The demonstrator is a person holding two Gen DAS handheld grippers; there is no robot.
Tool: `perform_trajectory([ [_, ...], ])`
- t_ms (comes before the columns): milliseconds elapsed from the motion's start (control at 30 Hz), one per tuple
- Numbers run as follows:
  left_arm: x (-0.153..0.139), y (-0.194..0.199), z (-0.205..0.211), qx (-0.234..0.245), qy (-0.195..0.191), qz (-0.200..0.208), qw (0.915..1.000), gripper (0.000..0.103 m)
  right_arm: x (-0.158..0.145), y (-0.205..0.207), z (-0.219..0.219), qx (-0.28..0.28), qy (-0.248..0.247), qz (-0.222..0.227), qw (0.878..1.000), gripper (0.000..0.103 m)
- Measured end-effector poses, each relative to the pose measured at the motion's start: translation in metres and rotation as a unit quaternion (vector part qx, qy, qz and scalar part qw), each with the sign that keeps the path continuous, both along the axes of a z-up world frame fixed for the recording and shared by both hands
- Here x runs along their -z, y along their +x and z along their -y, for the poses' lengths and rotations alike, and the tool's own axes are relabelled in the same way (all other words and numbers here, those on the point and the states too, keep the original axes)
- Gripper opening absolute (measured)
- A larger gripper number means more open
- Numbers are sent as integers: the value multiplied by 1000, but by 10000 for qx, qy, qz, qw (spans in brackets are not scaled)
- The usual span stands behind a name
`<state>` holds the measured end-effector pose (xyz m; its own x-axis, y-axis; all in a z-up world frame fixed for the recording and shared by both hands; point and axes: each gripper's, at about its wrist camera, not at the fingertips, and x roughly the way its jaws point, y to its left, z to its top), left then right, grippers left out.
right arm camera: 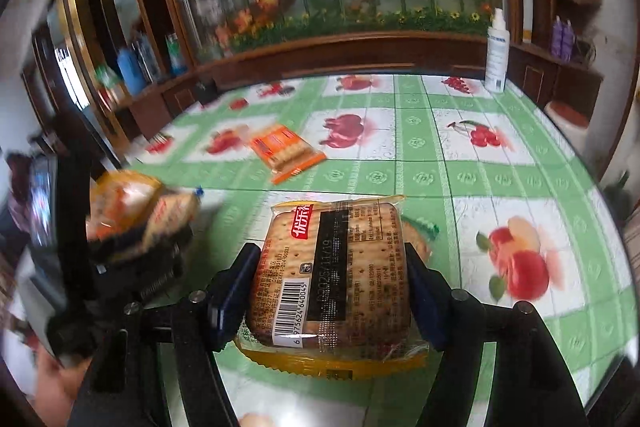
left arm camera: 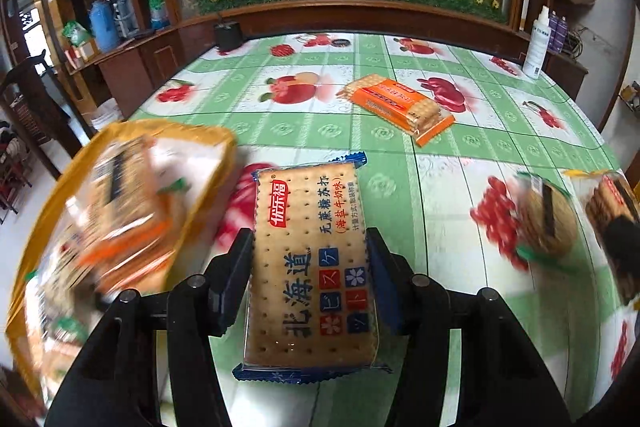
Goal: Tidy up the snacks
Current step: 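Carry both packs into the tray, lower them onto the pile, and open both tools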
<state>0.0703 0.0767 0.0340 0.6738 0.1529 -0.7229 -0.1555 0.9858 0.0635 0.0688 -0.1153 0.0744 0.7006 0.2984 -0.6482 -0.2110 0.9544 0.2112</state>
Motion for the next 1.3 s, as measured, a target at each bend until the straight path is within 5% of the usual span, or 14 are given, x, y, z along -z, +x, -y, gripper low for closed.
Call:
perform_trajectory([
  [67,-6,-15,-5,-61,-42,50,10000,54,-1,-11,6,-70,428,-86,9990,70],
  [500,-22,-86,-46,-497,-7,284,9984,54,1,-63,-24,-381,531,-63,9978,70],
  [1300,-26,-117,-152,-1369,-77,418,9897,54,-14,-77,-131,-1411,294,75,9895,70],
])
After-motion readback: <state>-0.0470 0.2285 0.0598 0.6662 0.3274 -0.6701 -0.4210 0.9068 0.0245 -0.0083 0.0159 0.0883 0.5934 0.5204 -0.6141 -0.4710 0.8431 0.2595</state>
